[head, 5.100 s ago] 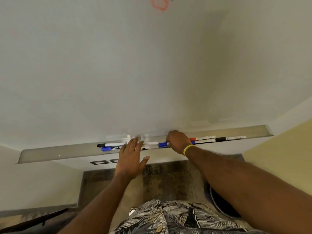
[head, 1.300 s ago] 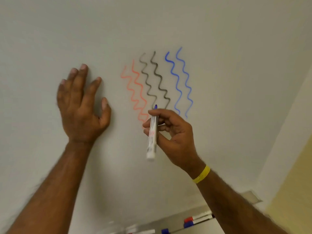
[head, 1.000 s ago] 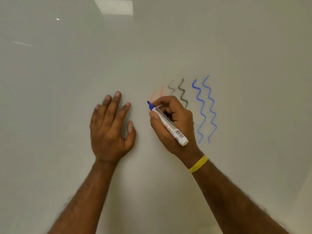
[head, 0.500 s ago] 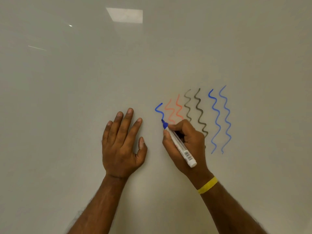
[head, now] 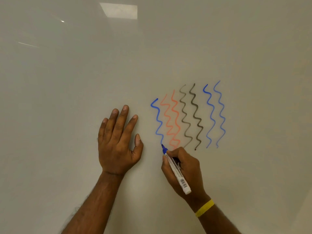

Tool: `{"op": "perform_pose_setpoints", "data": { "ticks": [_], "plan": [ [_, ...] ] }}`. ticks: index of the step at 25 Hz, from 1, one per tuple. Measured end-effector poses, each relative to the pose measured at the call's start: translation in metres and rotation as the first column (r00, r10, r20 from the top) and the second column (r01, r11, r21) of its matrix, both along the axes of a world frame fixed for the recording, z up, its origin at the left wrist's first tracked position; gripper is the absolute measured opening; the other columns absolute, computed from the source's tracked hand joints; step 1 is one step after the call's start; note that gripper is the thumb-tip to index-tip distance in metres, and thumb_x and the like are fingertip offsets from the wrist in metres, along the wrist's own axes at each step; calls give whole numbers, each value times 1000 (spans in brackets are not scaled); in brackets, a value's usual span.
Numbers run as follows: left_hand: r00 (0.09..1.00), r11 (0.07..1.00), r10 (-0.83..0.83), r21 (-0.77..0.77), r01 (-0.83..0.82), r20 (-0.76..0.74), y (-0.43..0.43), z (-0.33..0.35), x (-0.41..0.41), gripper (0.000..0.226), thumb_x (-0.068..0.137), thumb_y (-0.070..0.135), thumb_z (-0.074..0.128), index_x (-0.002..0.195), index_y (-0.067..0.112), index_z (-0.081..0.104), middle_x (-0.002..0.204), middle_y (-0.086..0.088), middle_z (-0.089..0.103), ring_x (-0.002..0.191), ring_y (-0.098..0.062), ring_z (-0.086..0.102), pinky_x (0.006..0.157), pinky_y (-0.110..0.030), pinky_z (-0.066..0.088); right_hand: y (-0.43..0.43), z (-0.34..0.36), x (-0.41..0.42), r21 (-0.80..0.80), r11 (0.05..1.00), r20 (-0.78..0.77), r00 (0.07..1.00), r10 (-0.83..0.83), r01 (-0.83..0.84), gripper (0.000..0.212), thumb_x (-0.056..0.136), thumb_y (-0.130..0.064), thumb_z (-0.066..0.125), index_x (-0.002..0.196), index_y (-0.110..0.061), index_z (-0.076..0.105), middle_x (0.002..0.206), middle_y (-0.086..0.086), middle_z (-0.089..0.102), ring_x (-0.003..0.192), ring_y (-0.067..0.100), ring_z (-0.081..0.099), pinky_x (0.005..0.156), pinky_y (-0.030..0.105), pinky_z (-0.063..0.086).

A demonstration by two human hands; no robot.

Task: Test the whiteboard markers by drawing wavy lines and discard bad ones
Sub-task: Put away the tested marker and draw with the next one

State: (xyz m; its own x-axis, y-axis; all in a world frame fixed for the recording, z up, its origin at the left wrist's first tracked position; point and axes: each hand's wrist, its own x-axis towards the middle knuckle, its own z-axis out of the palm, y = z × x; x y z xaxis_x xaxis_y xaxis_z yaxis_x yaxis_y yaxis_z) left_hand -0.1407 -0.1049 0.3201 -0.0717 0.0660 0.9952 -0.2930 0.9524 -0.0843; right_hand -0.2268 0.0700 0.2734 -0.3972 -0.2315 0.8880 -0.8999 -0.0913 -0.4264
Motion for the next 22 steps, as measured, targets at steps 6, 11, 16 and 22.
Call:
{"op": "perform_pose_setpoints", "data": {
  "ticks": [6, 11, 16, 22],
  "plan": [
    [1000, 1000, 0, 2, 0, -6, -1, -1, 0, 47, 87, 24, 55, 133, 11, 58, 148, -12, 45, 143, -28, 35, 117, -47, 28, 5, -39, 15, 43, 999, 146, 989, 1, -7, 11, 85, -32, 65, 84, -31, 54, 63, -11, 57, 51, 8, 55, 48, 22, 46],
    [1000, 1000, 2, 2, -2, 8, -1, -2, 1, 49, 88, 26, 53, 135, 11, 57, 149, -12, 43, 145, -26, 31, 118, -45, 25, -14, 19, 25, -120, 987, -23, 994, 109, -111, 14, 84, -16, 72, 94, -18, 64, 74, -4, 63, 61, 8, 61, 57, 25, 52],
    [1000, 1000, 10, -3, -10, 20, -3, -4, 1, 52, 88, 28, 53, 138, 12, 53, 150, -13, 41, 146, -26, 28, 119, -46, 23, -39, 89, 20, -180, 975, -155, 982, 103, -131, 17, 82, -4, 72, 97, 0, 67, 83, 6, 67, 68, 15, 62, 61, 30, 53],
    [1000, 1000, 20, -11, -20, 21, -4, -5, 1, 53, 87, 28, 56, 138, 12, 53, 150, -12, 41, 147, -25, 28, 118, -46, 24, -42, 85, 12, -100, 987, -213, 972, 100, -124, 17, 85, -7, 71, 100, -1, 68, 86, 6, 68, 70, 14, 63, 63, 30, 54]
  ]
}}
